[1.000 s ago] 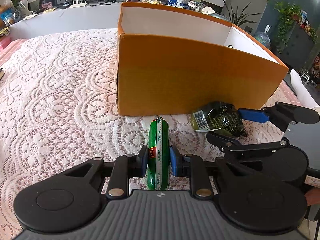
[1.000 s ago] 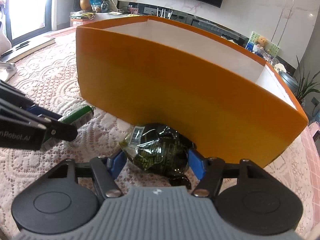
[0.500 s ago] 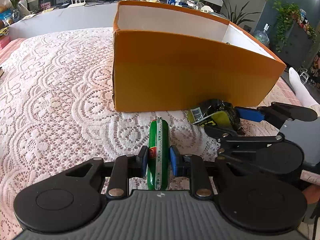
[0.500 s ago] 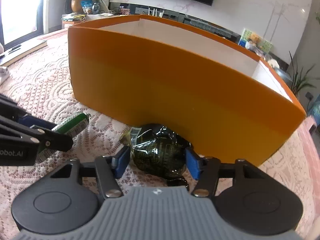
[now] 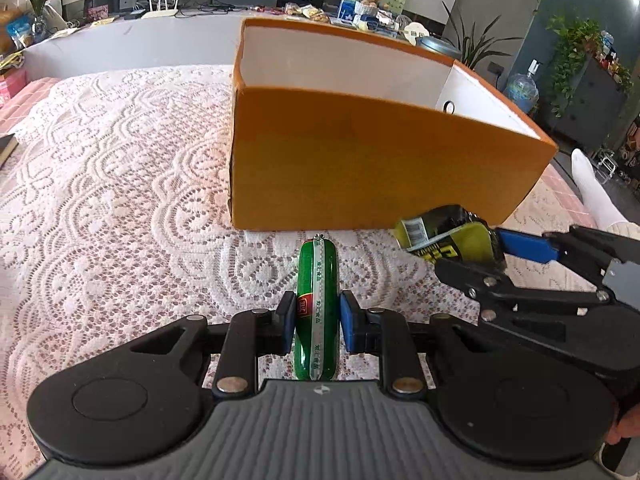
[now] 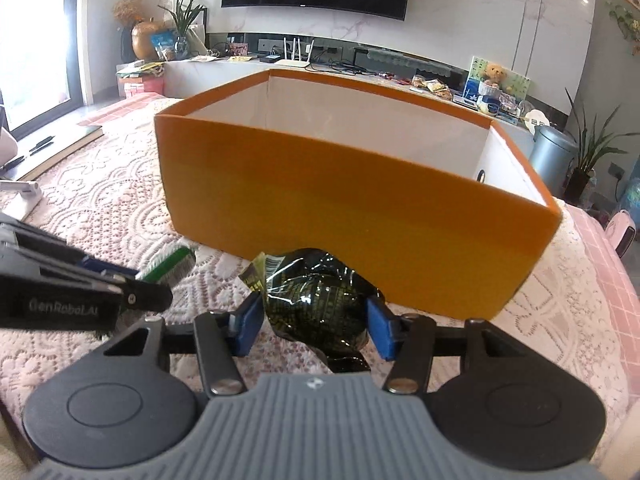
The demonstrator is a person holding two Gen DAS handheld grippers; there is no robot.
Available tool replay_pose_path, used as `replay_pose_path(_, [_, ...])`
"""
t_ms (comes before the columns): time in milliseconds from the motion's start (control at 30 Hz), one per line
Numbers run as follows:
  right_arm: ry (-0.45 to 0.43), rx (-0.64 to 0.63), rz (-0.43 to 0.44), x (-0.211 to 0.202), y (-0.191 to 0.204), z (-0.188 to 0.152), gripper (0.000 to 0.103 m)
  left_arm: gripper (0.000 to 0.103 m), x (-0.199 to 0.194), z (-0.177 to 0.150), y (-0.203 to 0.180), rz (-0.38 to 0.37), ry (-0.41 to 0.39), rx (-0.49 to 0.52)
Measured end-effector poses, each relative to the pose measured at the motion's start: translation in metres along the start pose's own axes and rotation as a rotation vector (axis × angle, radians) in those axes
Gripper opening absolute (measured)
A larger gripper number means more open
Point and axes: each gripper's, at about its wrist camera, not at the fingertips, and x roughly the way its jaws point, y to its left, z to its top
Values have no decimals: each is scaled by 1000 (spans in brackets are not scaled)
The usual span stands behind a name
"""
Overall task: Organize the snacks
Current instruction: 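Lift the sausage and seaweed bag over the orange box with both tools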
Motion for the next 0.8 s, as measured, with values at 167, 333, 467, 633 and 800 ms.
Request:
replay_pose_path(167, [-25, 3, 9, -24, -2, 2, 53, 25, -18, 3, -7, 8, -19, 3])
replay_pose_path(333, [-72, 2, 18, -52, -2, 3, 53, 25, -37, 10, -19, 8, -45, 15])
replay_pose_path(467, [-106, -3, 18, -74, -3, 7, 53, 25, -51, 20, -27, 19, -64, 10])
replay_pose_path(633, [-155, -8, 27, -98, -11, 18, 53, 25, -61, 38, -32, 19, -85, 12])
replay_pose_path(800, [-205, 5, 36, -113, -26, 43, 53, 25, -69, 65, -41, 26, -115, 37])
